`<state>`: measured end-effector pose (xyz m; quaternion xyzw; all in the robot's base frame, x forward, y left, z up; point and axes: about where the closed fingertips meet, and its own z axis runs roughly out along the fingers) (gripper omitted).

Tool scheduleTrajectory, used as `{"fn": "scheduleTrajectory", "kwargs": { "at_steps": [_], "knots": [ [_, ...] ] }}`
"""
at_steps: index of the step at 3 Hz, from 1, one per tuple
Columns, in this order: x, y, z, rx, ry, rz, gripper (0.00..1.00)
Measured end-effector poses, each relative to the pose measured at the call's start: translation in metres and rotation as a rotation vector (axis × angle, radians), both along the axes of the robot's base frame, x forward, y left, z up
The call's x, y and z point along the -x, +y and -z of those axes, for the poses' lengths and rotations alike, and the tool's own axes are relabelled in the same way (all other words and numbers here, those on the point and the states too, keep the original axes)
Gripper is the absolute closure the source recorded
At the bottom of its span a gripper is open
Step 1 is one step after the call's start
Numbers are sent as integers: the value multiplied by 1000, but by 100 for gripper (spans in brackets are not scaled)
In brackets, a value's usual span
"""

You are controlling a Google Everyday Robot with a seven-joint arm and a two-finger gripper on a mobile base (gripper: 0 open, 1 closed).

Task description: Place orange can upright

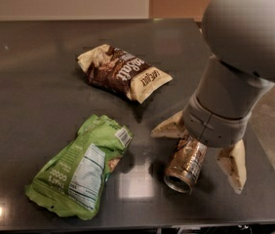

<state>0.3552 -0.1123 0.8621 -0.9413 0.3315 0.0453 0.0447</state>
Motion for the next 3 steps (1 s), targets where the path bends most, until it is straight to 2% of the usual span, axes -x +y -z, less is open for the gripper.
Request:
{"fn": "scheduleTrajectory", "kwargs": {
  "at_steps": [1,2,3],
  "knots": [
    [9,1,15,26,8,-37,18],
    [11,2,22,44,4,-56,41],
    [7,5,21,44,6,-37,64]
  ]
}}
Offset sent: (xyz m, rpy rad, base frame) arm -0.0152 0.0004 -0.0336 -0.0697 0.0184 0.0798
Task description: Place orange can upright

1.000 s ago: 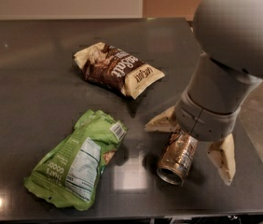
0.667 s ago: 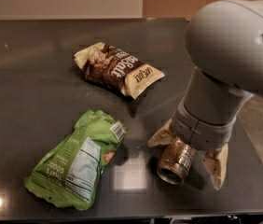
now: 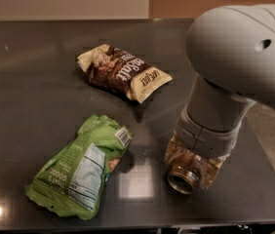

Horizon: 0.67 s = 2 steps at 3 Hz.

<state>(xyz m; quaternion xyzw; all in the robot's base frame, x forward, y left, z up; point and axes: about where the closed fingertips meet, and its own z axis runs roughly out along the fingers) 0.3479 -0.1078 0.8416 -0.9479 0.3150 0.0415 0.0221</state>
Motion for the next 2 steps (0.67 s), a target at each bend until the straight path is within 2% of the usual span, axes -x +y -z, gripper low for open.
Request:
{"fn": "scheduleTrajectory", "kwargs": {
  "at_steps": [1,2],
  "knots": [
    [-9,3,-18,-61,38,93,87],
    [-21,4,-50,-176,99,224,100]
  ]
}}
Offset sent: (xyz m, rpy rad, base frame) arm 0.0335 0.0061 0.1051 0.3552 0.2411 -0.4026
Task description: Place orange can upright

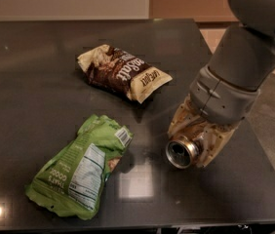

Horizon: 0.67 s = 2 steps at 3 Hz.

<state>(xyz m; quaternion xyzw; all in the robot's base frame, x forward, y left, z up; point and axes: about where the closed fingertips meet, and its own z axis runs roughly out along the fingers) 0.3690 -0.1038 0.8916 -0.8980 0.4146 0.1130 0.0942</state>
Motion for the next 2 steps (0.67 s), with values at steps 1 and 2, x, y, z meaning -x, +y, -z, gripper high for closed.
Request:
{"fn": "scheduleTrajectory", "kwargs": {
  "at_steps": [1,2],
  "knots": [
    [-7,5,-24,-160,86,112,100],
    [-10,11,-35,-345,204,206,100]
  ]
}}
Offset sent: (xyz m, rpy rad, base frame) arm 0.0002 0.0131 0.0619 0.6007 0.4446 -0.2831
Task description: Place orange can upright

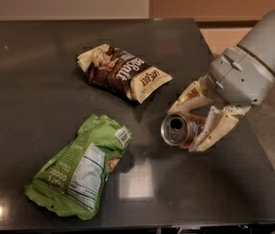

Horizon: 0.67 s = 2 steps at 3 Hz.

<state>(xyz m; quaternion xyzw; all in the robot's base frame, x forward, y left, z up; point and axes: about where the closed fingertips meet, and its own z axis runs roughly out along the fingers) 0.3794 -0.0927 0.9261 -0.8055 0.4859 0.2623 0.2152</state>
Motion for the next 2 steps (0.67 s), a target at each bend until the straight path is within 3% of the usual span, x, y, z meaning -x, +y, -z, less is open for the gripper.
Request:
{"fn": "scheduleTrajectory", "kwargs": {
  "at_steps": [2],
  "knots": [
    [-5,12,-10,-350,194,111,100]
  ]
}}
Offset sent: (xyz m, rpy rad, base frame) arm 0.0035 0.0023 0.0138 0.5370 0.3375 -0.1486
